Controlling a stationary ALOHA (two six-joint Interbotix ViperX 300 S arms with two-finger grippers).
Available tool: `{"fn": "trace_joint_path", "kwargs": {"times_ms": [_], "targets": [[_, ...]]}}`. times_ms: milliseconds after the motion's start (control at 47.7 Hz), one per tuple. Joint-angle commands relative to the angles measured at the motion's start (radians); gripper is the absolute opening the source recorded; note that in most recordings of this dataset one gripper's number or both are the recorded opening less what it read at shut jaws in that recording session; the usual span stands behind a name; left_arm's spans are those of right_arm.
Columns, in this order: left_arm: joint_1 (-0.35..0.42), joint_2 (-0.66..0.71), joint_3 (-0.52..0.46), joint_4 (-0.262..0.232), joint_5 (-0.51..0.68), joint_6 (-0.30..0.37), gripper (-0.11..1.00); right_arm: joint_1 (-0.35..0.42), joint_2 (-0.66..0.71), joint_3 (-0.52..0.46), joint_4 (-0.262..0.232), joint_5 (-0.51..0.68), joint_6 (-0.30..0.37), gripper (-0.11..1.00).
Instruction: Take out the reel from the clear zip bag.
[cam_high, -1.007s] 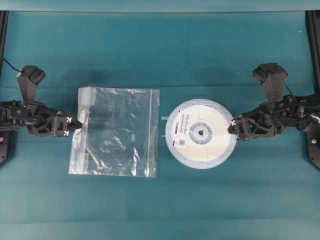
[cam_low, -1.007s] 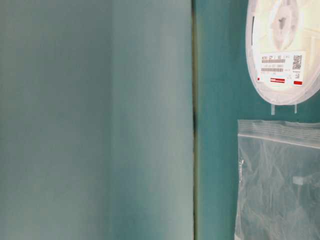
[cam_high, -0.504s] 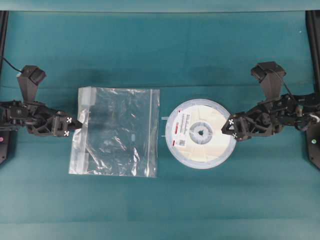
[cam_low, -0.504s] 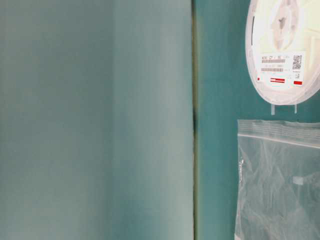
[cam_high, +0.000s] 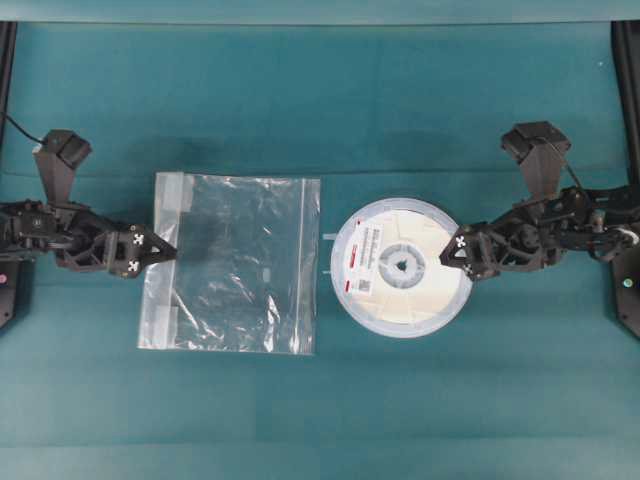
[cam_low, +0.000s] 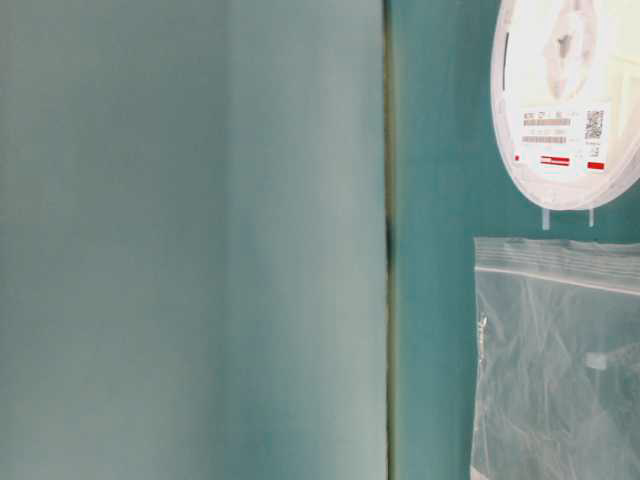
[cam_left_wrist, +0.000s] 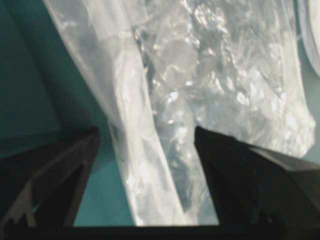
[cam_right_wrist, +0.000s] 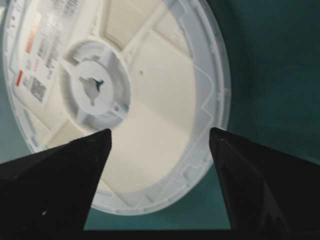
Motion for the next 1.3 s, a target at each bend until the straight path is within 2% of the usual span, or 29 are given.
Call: {"fn": "trace_joint_path", "kwargs": {"times_ms": [0,189,504,713,902,986,1154,1280], "targets": [[0.000,-0.018,-0.017,0.002,0.017,0.002,0.88,0.000,-0.009,-0.015,-0.003,-0.020,-0.005,0.89],[-0.002,-0.133,-0.032,0.003,0.115,0.011,0.86,0.000,-0.055,-0.026,-0.008,-0.020,-0.012,0.89],[-0.002,-0.472,-0.048,0.011,0.396,0.035,0.86,0.000,-0.193,-0.035,-0.051,0.009,-0.025,0.89],[-0.002,-0.716,-0.067,0.011,0.538,0.179,0.85,0.000,-0.282,-0.057,-0.132,0.017,-0.061,0.89],[-0.003,-0.831,-0.089,0.011,0.630,0.301,0.85,0.008,-0.324,-0.064,-0.212,0.014,-0.098,0.89],[-0.018,-0.857,-0.098,0.011,0.635,0.362,0.85,0.021,-0.334,-0.071,-0.247,0.002,-0.120,0.89],[-0.057,-0.865,-0.106,0.011,0.606,0.462,0.85,0.060,-0.341,-0.084,-0.348,-0.008,-0.158,0.89],[-0.089,-0.856,-0.106,0.011,0.569,0.512,0.85,0.084,-0.341,-0.084,-0.373,-0.008,-0.186,0.89]]}}
